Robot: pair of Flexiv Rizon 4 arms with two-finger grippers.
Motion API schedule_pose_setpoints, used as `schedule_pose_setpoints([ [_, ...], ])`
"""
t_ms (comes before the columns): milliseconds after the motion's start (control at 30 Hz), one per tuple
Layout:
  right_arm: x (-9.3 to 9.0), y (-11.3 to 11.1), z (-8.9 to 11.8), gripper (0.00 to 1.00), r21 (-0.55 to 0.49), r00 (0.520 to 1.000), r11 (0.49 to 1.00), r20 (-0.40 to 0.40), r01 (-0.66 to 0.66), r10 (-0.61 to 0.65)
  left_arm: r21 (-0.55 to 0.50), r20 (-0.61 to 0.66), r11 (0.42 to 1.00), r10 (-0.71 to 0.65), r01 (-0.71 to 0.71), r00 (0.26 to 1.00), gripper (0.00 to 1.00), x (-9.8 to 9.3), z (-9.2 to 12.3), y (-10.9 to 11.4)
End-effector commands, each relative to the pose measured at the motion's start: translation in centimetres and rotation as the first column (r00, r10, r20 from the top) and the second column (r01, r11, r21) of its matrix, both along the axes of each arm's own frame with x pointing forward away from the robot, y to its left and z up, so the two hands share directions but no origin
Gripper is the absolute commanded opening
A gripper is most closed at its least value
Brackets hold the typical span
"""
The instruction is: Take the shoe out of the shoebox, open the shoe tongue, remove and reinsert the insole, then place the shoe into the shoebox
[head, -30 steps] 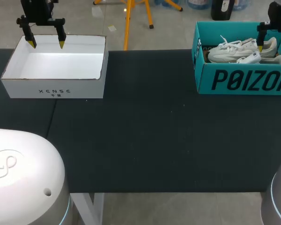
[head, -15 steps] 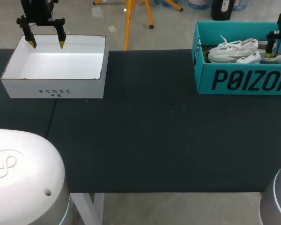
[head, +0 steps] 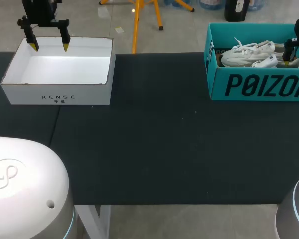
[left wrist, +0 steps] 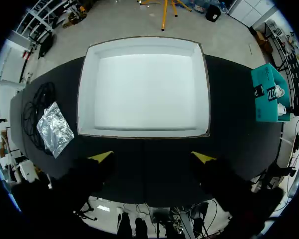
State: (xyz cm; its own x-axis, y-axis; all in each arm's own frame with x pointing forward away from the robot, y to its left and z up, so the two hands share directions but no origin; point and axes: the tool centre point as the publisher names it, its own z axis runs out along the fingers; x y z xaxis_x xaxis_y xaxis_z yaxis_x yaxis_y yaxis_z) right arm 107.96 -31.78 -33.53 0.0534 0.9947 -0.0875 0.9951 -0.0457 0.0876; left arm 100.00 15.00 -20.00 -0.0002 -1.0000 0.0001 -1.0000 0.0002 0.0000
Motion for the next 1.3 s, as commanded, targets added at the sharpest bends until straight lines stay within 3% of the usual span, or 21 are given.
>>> schedule_pose_setpoints([
  [33, 0.5, -0.2, -0.9, 1.0, 0.011, 1.0, 1.0, -0.022, 0.009, -0.009, 0.0, 0.0, 1.0, 0.0, 0.0, 1.0, 1.0, 0.0, 0.0, 0.0],
  [67, 0.4, -0.2, -1.0, 1.0, 0.019, 1.0, 1.0, -0.022, -0.001, 0.001, 0.0, 0.0, 1.0, 0.0, 0.0, 1.0, 1.0, 0.0, 0.0, 0.0],
  [100, 0.4, -0.2, -1.0, 0.89, 0.012, 1.0, 1.0, -0.021, -0.002, 0.003, 0.0, 0.0, 1.0, 0.0, 0.0, 1.0, 1.0, 0.0, 0.0, 0.0],
  [167, 0.3, -0.1, -1.2, 0.07, 0.009, 1.0, 1.0, -0.023, 0.001, 0.0, 0.0, 0.0, 1.0, 0.0, 0.0, 1.0, 1.0, 0.0, 0.0, 0.0],
  [200, 0.2, -0.1, -1.3, 0.0, 0.0, 1.0, 1.0, -0.025, -0.003, 0.003, 0.0, 0.0, 1.0, 0.0, 0.0, 1.0, 1.0, 0.0, 0.0, 0.0],
  [533, -0.7, -0.9, -1.6, 0.0, -0.01, 0.999, 0.999, -0.031, 0.038, -0.039, 0.0, 0.0, 1.0, 0.0, 0.0, 1.0, 1.0, 0.0, 0.0, 0.0],
  [833, -0.5, -0.8, 0.7, 0.0, 0.0, 0.998, 0.998, 0.012, 0.059, -0.059, 0.0, 0.0, 1.0, 0.0, 0.0, 1.0, 1.0, 0.0, 0.0, 0.0],
  [933, -0.2, -0.9, 2.3, 0.0, -0.009, 0.997, 0.997, 0.022, 0.078, -0.078, 0.0, 0.0, 1.0, 0.0, 0.0, 1.0, 1.0, 0.0, 0.0, 0.0],
  [1300, 0.8, 0.0, 11.5, 0.0, -0.025, 0.984, 0.988, 0.1, 0.151, -0.147, 0.0, 0.0, 1.0, 0.0, 0.0, 1.0, 1.0, 0.0, 0.0, 0.0],
])
